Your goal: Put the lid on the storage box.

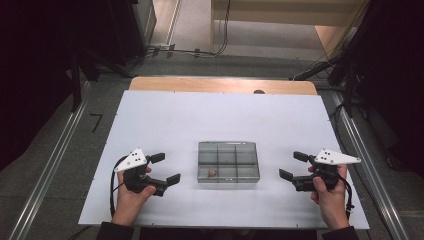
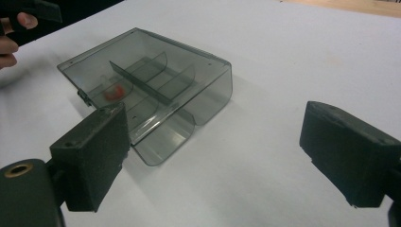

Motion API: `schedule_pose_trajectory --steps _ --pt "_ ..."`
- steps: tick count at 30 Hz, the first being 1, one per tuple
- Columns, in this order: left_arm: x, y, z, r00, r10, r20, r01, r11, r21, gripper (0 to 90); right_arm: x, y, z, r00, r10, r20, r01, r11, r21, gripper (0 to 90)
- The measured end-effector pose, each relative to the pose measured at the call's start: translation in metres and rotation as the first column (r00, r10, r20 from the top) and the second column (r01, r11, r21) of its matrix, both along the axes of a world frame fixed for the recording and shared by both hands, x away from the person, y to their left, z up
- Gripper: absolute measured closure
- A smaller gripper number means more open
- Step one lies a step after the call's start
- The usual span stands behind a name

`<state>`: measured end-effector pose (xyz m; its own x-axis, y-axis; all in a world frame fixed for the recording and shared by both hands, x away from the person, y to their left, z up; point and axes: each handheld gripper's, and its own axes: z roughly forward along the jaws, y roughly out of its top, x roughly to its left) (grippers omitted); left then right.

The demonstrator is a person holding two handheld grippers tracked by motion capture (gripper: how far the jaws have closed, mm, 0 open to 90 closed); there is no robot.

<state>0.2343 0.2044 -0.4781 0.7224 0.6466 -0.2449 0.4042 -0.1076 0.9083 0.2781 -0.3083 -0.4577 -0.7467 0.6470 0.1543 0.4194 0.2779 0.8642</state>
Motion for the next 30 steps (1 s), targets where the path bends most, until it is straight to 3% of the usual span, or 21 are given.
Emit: schedule_pose_trajectory --steps 15,18,23,30 --pt "-0.006 0.03 -0.01 0.9984 0.056 0.005 -0.056 0.998 -0.029 0.7 -0.002 -0.027 -0.008 0.9994 -0.03 0.018 0.03 0.9991 0.029 6.4" --pt "-0.007 0.035 -0.011 0.9979 0.064 0.009 -0.063 0.9975 -0.03 0.8 -0.002 -0.034 -0.012 0.9995 -0.03 0.014 0.029 0.9989 0.036 0.4" --pt "-0.008 0.045 -0.015 0.9965 0.083 0.002 -0.083 0.9961 -0.029 0.8 -0.002 -0.045 -0.015 0.9987 -0.047 0.021 0.046 0.9978 0.048 0.4" --pt "-0.009 0.055 -0.017 0.9945 0.105 0.005 -0.105 0.9938 -0.038 0.8 0.0 -0.057 -0.023 0.997 -0.077 0.001 0.077 0.9954 0.057 0.0"
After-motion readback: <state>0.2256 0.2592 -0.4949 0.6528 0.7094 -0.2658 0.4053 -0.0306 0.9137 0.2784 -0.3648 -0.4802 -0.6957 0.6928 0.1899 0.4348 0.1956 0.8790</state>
